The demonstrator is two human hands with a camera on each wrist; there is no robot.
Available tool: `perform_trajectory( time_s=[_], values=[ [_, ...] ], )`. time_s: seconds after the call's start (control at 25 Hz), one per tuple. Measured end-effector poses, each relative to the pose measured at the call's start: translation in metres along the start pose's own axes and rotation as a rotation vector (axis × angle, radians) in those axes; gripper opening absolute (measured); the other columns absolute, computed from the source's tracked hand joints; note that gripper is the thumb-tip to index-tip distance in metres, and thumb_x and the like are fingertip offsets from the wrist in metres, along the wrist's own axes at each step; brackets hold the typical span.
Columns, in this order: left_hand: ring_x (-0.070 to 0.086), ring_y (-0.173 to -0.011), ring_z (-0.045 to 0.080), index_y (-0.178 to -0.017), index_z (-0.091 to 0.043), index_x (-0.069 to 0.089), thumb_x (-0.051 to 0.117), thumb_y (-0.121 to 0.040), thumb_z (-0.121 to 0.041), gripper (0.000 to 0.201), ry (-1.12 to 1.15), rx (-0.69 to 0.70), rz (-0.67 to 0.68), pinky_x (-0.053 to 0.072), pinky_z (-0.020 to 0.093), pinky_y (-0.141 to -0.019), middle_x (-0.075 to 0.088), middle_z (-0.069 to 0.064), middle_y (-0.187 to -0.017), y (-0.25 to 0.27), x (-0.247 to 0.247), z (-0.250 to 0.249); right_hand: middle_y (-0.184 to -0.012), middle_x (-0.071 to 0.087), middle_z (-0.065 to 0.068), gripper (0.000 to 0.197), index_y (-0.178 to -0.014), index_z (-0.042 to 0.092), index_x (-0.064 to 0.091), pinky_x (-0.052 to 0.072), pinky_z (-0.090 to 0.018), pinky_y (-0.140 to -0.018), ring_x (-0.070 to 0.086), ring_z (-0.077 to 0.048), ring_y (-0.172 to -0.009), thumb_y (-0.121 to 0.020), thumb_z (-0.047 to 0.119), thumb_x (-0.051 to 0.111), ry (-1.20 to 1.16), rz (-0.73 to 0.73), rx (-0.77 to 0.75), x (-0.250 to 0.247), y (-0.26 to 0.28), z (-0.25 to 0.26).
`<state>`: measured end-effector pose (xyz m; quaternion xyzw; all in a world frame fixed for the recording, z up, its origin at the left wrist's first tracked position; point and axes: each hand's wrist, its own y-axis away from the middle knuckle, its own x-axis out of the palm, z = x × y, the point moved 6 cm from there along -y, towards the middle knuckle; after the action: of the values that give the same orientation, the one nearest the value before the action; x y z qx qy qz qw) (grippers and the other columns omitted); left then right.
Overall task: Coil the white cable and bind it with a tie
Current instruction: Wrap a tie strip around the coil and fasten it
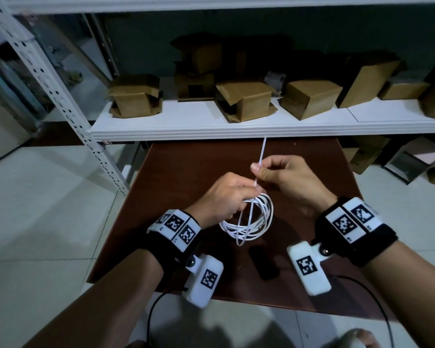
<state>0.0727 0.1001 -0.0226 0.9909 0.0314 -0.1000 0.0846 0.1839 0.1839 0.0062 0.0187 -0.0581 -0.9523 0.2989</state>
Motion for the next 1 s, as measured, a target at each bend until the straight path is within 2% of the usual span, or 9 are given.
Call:
perform_trajectory(
  time_s=[0.08, 0.16, 0.24, 0.32, 0.48, 0.6, 0.76, 0.88, 1.0],
  values=[
    [0.025, -0.043, 0.008, -0.079, 0.004, 0.055, 0.059, -0.096, -0.034, 0.042, -0.002, 0.000, -0.002, 0.014, 0.032, -0.047, 0.027, 0.000, -0.057, 0.001, 0.001, -0.002, -0.076, 0.059, -0.016, 0.021, -0.093, -0.014, 0.065, 0.048, -0.019, -0.053, 0.054, -0.012, -0.058, -0.091, 0.005, 0.075, -0.006, 0.019, -0.017, 0.005, 0.003, -0.001],
    [0.026, -0.040, 0.005, -0.090, 0.011, 0.059, 0.056, -0.104, -0.035, 0.048, 0.019, -0.001, -0.004, 0.017, 0.023, -0.042, 0.028, -0.001, -0.056, 0.003, 0.001, -0.003, -0.075, 0.059, -0.017, 0.030, -0.089, -0.019, 0.063, 0.046, -0.020, -0.053, 0.052, -0.015, -0.059, -0.090, 0.008, 0.076, 0.055, -0.012, -0.055, 0.003, 0.003, 0.001],
    [0.025, -0.039, 0.003, -0.108, 0.017, 0.058, 0.050, -0.110, -0.031, 0.049, 0.018, -0.024, -0.007, 0.017, 0.020, -0.040, 0.029, 0.000, -0.058, 0.004, -0.001, -0.001, -0.072, 0.061, -0.016, 0.029, -0.085, -0.013, 0.066, 0.045, -0.024, -0.056, 0.052, -0.018, -0.063, -0.089, 0.012, 0.080, 0.143, -0.026, -0.076, 0.001, 0.002, 0.003],
    [0.024, -0.040, 0.004, -0.111, 0.018, 0.058, 0.048, -0.111, -0.028, 0.046, -0.004, -0.027, 0.026, 0.018, 0.020, -0.039, 0.030, 0.001, -0.058, 0.004, 0.000, 0.001, -0.068, 0.060, -0.011, 0.026, -0.080, -0.008, 0.067, 0.043, -0.022, -0.056, 0.051, -0.012, -0.060, -0.088, 0.013, 0.081, 0.182, -0.072, -0.093, -0.002, 0.001, 0.005],
    [0.030, -0.042, 0.010, -0.112, -0.013, 0.080, 0.052, -0.105, -0.034, 0.035, -0.162, 0.003, 0.137, 0.025, 0.021, -0.041, 0.038, 0.002, -0.057, 0.008, 0.015, 0.005, -0.066, 0.056, -0.004, 0.021, -0.086, -0.007, 0.069, 0.038, -0.014, -0.054, 0.044, -0.001, -0.051, -0.092, 0.011, 0.077, 0.130, -0.269, -0.139, -0.028, -0.006, 0.019],
    [0.033, -0.041, 0.010, -0.110, -0.017, 0.081, 0.051, -0.108, -0.032, 0.034, -0.218, -0.005, 0.164, 0.026, 0.022, -0.041, 0.043, 0.001, -0.056, 0.010, 0.023, 0.008, -0.066, 0.060, -0.001, 0.021, -0.087, 0.000, 0.070, 0.041, -0.020, -0.060, 0.048, -0.001, -0.053, -0.092, 0.019, 0.078, 0.109, -0.355, -0.163, -0.049, -0.010, 0.025],
    [0.031, -0.041, 0.012, -0.109, -0.014, 0.081, 0.047, -0.110, -0.029, 0.036, -0.184, -0.016, 0.106, 0.025, 0.026, -0.042, 0.040, -0.002, -0.054, 0.006, 0.014, 0.003, -0.069, 0.061, -0.005, 0.026, -0.084, 0.002, 0.070, 0.041, -0.018, -0.057, 0.047, -0.004, -0.054, -0.095, 0.025, 0.075, 0.075, -0.248, -0.138, -0.043, -0.012, 0.022],
    [0.025, -0.040, 0.010, -0.112, -0.010, 0.079, 0.045, -0.111, -0.028, 0.038, -0.106, -0.035, 0.075, 0.022, 0.023, -0.042, 0.034, -0.004, -0.053, 0.005, 0.013, 0.000, -0.081, 0.068, -0.009, 0.029, -0.102, -0.007, 0.071, 0.044, -0.014, -0.053, 0.053, 0.000, -0.051, -0.095, 0.022, 0.073, 0.037, -0.138, -0.019, -0.026, -0.007, 0.015],
    [0.024, -0.038, 0.008, -0.110, 0.007, 0.070, 0.045, -0.111, -0.031, 0.046, -0.096, -0.045, 0.056, 0.022, 0.021, -0.040, 0.035, -0.006, -0.051, 0.004, 0.010, -0.001, -0.082, 0.061, -0.018, 0.036, -0.104, -0.018, 0.066, 0.047, -0.016, -0.052, 0.055, -0.008, -0.056, -0.091, 0.014, 0.076, 0.030, -0.019, 0.047, -0.008, 0.001, 0.004]
  ],
)
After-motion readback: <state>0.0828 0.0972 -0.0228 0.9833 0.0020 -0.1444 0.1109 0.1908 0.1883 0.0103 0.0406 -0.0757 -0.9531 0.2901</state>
